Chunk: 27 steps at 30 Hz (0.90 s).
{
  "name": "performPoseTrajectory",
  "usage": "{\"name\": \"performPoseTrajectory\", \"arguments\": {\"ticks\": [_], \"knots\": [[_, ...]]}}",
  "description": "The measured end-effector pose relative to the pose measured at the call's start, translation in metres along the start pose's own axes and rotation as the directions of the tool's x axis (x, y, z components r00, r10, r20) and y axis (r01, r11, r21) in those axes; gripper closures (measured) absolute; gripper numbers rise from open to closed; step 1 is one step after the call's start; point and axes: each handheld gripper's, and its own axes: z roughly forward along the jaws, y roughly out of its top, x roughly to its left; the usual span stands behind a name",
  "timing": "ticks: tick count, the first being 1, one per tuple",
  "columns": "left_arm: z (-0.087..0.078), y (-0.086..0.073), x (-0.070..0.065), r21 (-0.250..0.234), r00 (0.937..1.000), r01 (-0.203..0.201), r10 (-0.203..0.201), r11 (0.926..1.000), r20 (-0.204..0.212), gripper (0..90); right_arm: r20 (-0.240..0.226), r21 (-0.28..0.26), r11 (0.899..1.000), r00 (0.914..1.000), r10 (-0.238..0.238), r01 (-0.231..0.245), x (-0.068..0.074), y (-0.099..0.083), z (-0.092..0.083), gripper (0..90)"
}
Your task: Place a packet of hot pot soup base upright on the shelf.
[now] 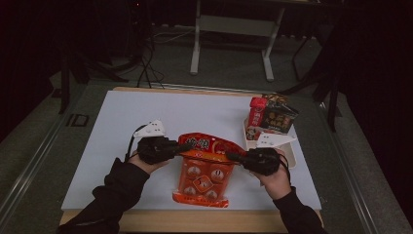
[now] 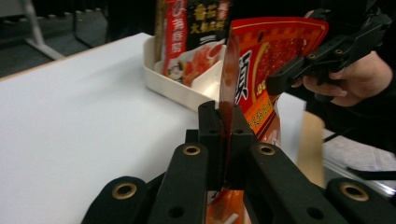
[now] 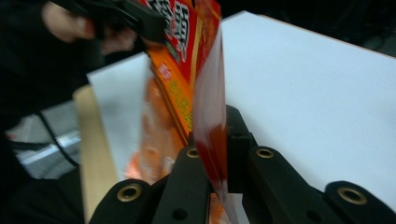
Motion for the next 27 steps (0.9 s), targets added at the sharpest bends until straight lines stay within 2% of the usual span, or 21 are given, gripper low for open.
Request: {"name": "performPoseTrajectory", "arguments": {"ticks": [2,6,7,9,10,12,14,16,17,19,20,21,22,24,27], "knots": [[-0.004,0.0,-0.003,0.001,0.9998,-0.019,0.019,0.9998,0.009,86.8,-0.011,-0.017,1.0,0.9999,-0.009,0.009,0.01,0.003,-0.005,90.0],[-0.009,-0.003,-0.006,-0.03,0.9984,-0.051,0.051,0.9983,0.024,83.1,-0.028,-0.023,0.999,0.9992,-0.028,0.028,0.024,0.01,-0.013,90.0],[-0.009,-0.004,-0.005,-0.035,0.9985,-0.046,0.047,0.9984,0.03,80.8,-0.021,-0.019,0.999,0.9988,-0.045,0.045,0.027,0.012,-0.014,90.0],[-0.01,-0.007,-0.005,-0.064,0.9984,-0.046,0.048,0.9969,0.03,78.5,-0.031,-0.031,0.999,0.9987,-0.039,0.038,0.029,0.016,-0.016,90.0],[-0.01,-0.007,-0.005,-0.064,0.9991,-0.028,0.03,0.9976,0.031,76.3,-0.027,-0.032,0.999,0.9987,-0.043,0.042,0.03,0.018,-0.017,90.0],[-0.009,-0.008,-0.004,-0.088,0.9993,-0.003,0.007,0.9961,0.037,69.9,-0.036,-0.042,0.998,0.9982,-0.048,0.047,0.031,0.022,-0.018,90.0],[-0.008,-0.009,-0.003,-0.082,0.9997,-0.013,0.015,0.9965,0.02,62.2,-0.045,-0.049,0.997,0.9973,-0.058,0.056,0.032,0.026,-0.018,90.0],[-0.005,-0.01,-0.001,-0.072,0.9999,-0.012,0.013,0.9974,0.006,53.9,-0.039,-0.046,0.995,0.9948,-0.094,0.092,0.034,0.031,-0.018,90.0],[-0.004,-0.012,0.0,-0.076,1.0,-0.006,0.007,0.9971,0.003,48.6,-0.046,-0.051,0.994,0.9939,-0.1,0.098,0.034,0.033,-0.019,90.0],[-0.005,-0.014,0.003,-0.099,0.9999,0.015,-0.014,0.995,0.009,44.0,-0.036,-0.048,0.992,0.9918,-0.123,0.121,0.036,0.038,-0.02,90.0],[-0.006,-0.015,0.005,-0.105,0.9997,0.022,-0.022,0.9942,0.005,35.4,-0.039,-0.05,0.99,0.9902,-0.134,0.132,0.036,0.041,-0.02,90.0],[-0.007,-0.016,0.006,-0.111,0.9994,0.034,-0.034,0.9932,0.004,31.8,-0.024,-0.045,0.988,0.9884,-0.15,0.149,0.037,0.044,-0.021,90.0],[-0.009,-0.018,0.007,-0.12,0.9991,0.041,-0.042,0.9919,-0.001,30.9,-0.023,-0.046,0.987,0.9877,-0.154,0.153,0.037,0.046,-0.023,90.0],[-0.011,-0.021,0.009,-0.112,0.999,0.045,-0.045,0.9927,0.005,18.7,-0.007,-0.054,0.986,0.9871,-0.16,0.159,0.036,0.051,-0.026,90.0],[-0.013,-0.028,0.01,-0.098,0.998,0.061,-0.062,0.9933,-0.009,13.9,0.005,-0.078,0.987,0.9899,-0.142,0.142,0.032,0.057,-0.033,90.0]]}}
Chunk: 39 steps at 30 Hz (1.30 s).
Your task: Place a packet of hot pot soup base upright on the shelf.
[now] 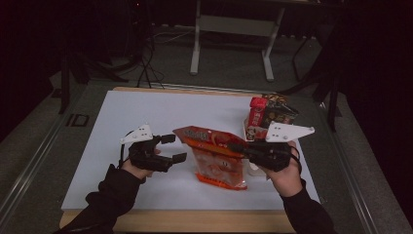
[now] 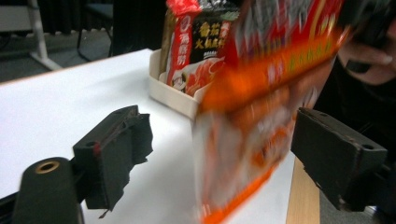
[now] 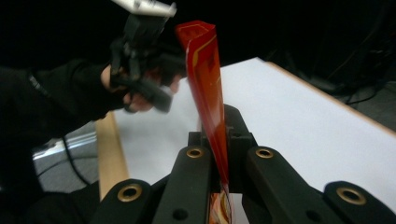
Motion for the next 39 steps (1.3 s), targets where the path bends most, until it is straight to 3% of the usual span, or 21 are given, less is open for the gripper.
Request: {"name": "performPoseTrajectory", "arguments": {"ticks": [4,9,18,24,26,30,39], "knots": [[-0.001,-0.011,-0.001,0.001,0.9988,-0.002,0.002,1.0,-0.05,9.0,0.021,-0.041,0.999,0.9997,0.009,-0.008,-0.006,0.009,-0.011,90.0],[-0.001,-0.027,-0.001,0.048,0.9986,0.024,-0.022,0.9985,-0.048,4.0,0.068,-0.076,0.997,0.9977,0.003,0.003,-0.012,0.019,-0.025,90.0],[-0.008,-0.053,-0.006,0.07,0.9964,0.041,-0.036,0.9967,-0.077,2.7,0.128,-0.131,0.991,0.9918,0.002,0.015,-0.025,0.036,-0.047,90.0],[-0.008,-0.071,-0.013,0.09,0.9935,0.047,-0.038,0.9948,-0.107,2.0,0.191,-0.158,0.987,0.9817,0.006,0.025,-0.033,0.043,-0.063,90.0],[-0.008,-0.073,-0.014,0.1,0.9898,0.054,-0.04,0.9935,-0.137,1.2,0.205,-0.166,0.986,0.9786,0.015,0.019,-0.037,0.044,-0.069,90.0],[-0.008,-0.077,-0.011,0.091,0.9876,0.065,-0.051,0.9937,-0.149,1.2,0.233,-0.178,0.984,0.9721,0.028,0.014,-0.044,0.045,-0.08,90.0],[-0.006,-0.082,-0.004,0.086,0.9878,0.087,-0.075,0.9924,-0.137,1.2,0.285,-0.183,0.983,0.9567,0.061,-0.009,-0.063,0.037,-0.103,90.0]]}}
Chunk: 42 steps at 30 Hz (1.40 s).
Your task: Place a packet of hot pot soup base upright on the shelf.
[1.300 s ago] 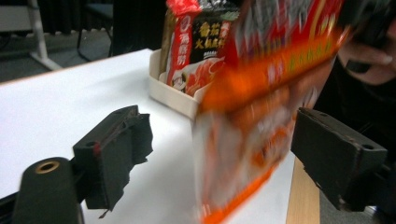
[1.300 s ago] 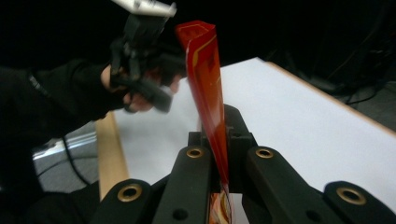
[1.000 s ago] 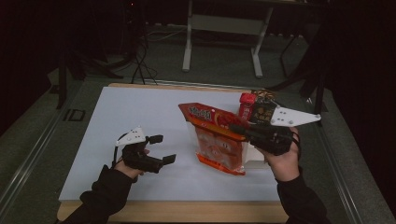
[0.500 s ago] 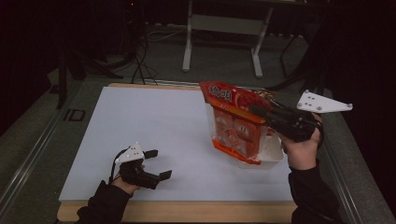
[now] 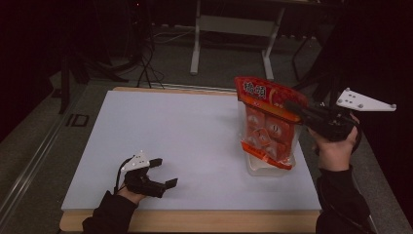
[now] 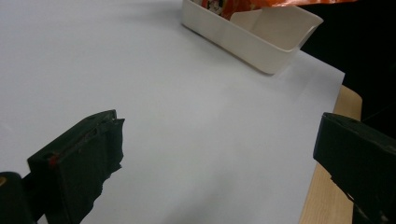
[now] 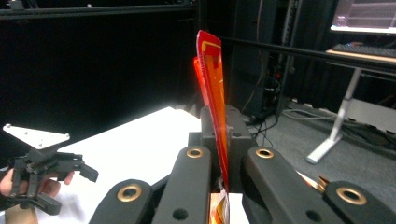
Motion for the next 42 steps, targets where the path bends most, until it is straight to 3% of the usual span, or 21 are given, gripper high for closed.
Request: {"name": "performPoseTrajectory", "arguments": {"ticks": [11,28,34,42], "knots": [[0.001,-0.001,0.002,-0.008,0.9999,-0.014,0.014,0.9999,-0.001,1.3,0.035,0.045,0.997,0.9975,0.062,-0.063,-0.025,-0.024,0.008,90.0],[0.004,-0.005,0.005,-0.009,1.0,-0.003,0.003,1.0,-0.001,1.3,0.042,0.063,0.988,0.9897,0.137,-0.139,-0.04,-0.057,0.019,90.0],[0.006,-0.006,0.005,0.003,1.0,-0.001,0.001,1.0,0.002,1.3,0.051,0.066,0.981,0.9825,0.179,-0.182,-0.046,-0.074,0.019,90.0],[0.007,-0.007,0.006,0.006,1.0,0.005,-0.005,1.0,0.007,1.3,0.074,0.033,0.964,0.9626,0.261,-0.264,-0.058,-0.101,0.007,90.0]]}}
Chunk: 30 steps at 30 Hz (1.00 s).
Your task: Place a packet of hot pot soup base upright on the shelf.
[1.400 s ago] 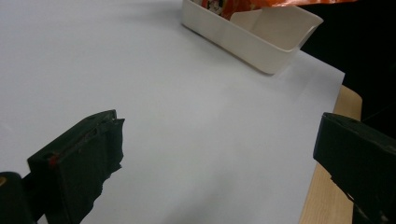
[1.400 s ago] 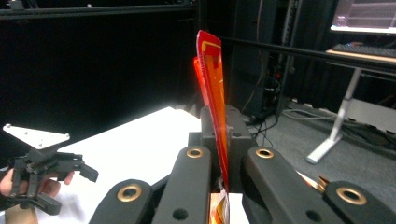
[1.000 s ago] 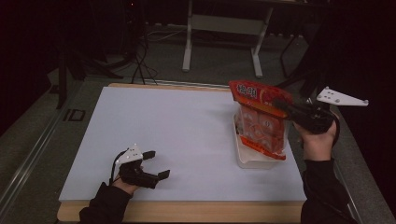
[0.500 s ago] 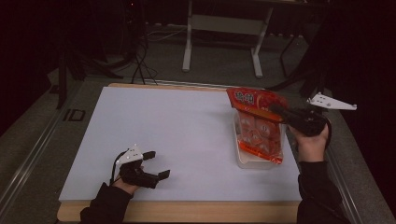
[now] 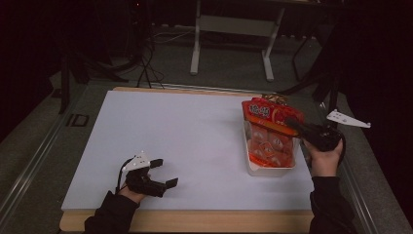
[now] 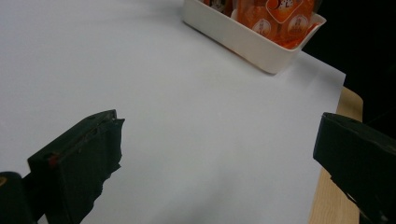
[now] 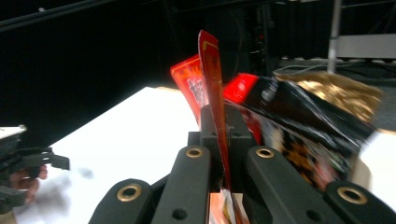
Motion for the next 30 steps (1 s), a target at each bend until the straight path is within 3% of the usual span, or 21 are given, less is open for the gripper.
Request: {"name": "performPoseTrajectory", "arguments": {"ticks": [5,7,10,13,17,19,21,24,30], "knots": [[0.0,0.0,-0.001,-0.002,1.0,-0.006,0.006,1.0,0.001,1.3,0.024,0.018,1.0,0.9997,-0.005,0.004,-0.005,-0.012,-0.005,89.9],[0.001,0.0,-0.001,0.002,1.0,-0.007,0.007,1.0,0.001,1.3,0.055,0.037,0.999,0.9982,-0.025,0.023,-0.005,-0.016,-0.006,89.9],[0.001,0.0,-0.002,0.005,1.0,-0.006,0.006,1.0,0.005,1.3,0.062,0.073,0.997,0.998,-0.014,0.009,-0.01,-0.028,-0.004,89.9],[0.0,0.0,-0.002,0.003,1.0,-0.004,0.004,1.0,0.005,1.3,0.043,0.052,0.998,0.9987,0.029,-0.031,-0.018,-0.037,-0.009,89.8],[0.0,0.0,-0.001,-0.001,1.0,-0.001,0.001,1.0,0.002,1.3,0.086,0.07,0.997,0.9961,-0.02,0.014,-0.016,-0.033,-0.011,89.6],[-0.001,0.0,0.0,-0.003,1.0,0.004,-0.004,1.0,0.001,1.3,0.086,0.071,0.997,0.9961,-0.019,0.013,-0.017,-0.033,-0.011,89.4],[-0.002,0.0,0.0,-0.007,1.0,0.003,-0.003,1.0,-0.001,1.3,0.122,0.072,0.997,0.9919,-0.035,0.026,-0.018,-0.032,-0.013,89.4],[-0.003,0.0,0.0,-0.006,1.0,0.003,-0.003,1.0,-0.002,1.3,0.141,0.073,0.997,0.9895,-0.033,0.023,-0.022,-0.031,-0.017,89.3],[-0.001,0.0,0.0,-0.003,1.0,0.005,-0.005,1.0,0.002,1.3,0.101,0.049,0.999,0.9948,0.014,-0.019,-0.026,-0.031,-0.016,85.4]]}}
